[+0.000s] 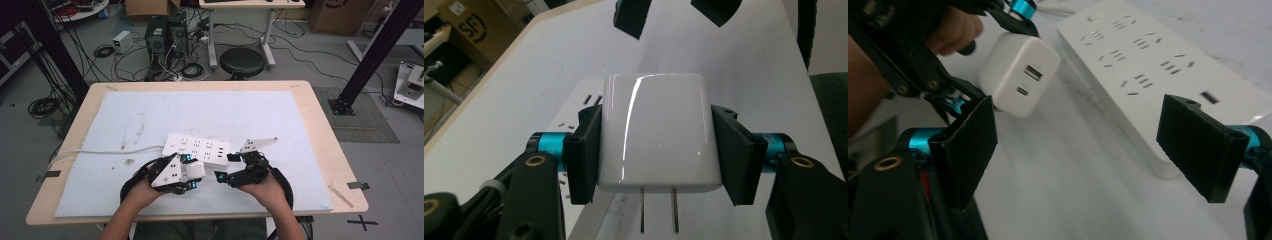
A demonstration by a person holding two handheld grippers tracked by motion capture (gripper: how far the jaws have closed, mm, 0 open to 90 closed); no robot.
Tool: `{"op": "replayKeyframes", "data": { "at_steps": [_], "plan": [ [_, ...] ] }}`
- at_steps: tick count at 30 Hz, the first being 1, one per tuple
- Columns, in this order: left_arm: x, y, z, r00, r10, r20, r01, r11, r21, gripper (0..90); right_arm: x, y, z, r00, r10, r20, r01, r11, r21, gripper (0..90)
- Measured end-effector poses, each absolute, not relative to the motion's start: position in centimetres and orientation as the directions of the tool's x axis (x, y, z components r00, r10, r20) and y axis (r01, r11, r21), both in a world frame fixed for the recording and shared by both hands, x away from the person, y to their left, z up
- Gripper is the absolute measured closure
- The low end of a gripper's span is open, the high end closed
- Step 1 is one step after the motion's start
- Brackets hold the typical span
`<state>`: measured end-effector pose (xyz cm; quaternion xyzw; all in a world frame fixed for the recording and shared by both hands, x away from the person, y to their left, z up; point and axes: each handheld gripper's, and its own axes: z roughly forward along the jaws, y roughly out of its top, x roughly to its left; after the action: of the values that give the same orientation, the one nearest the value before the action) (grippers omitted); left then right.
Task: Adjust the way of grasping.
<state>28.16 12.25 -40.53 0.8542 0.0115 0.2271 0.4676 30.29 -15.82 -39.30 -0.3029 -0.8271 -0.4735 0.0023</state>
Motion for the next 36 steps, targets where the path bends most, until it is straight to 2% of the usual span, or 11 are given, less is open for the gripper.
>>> {"op": "replayKeyframes", "data": {
  "at_steps": [7, 16, 24, 31, 36],
  "plan": [
    [27.1, 11.5, -40.9, 0.856, 0.228, 0.463, -0.271, -0.564, 0.78, 42.5, 30.8, -15.0, -40.6, -0.792, 0.409, 0.453, 0.582, 0.279, 0.764, 16.9],
    [26.3, 11.0, -40.9, 0.815, 0.236, 0.53, -0.343, -0.54, 0.768, 42.5, 31.2, -13.7, -41.4, -0.761, 0.316, 0.567, 0.638, 0.208, 0.741, 18.2],
    [25.9, 11.0, -40.2, 0.803, 0.239, 0.546, -0.386, -0.49, 0.781, 42.5, 31.4, -13.2, -41.5, -0.75, 0.251, 0.612, 0.658, 0.186, 0.729, 32.6],
    [25.9, 11.1, -40.3, 0.799, 0.238, 0.552, -0.391, -0.493, 0.777, 42.5, 31.3, -12.8, -41.6, -0.761, 0.203, 0.616, 0.648, 0.188, 0.738, 51.1],
    [25.8, 11.1, -40.3, 0.789, 0.238, 0.567, -0.399, -0.504, 0.767, 42.5, 31.3, -12.6, -41.6, -0.762, 0.193, 0.619, 0.648, 0.195, 0.737, 56.5]
  ]
}}
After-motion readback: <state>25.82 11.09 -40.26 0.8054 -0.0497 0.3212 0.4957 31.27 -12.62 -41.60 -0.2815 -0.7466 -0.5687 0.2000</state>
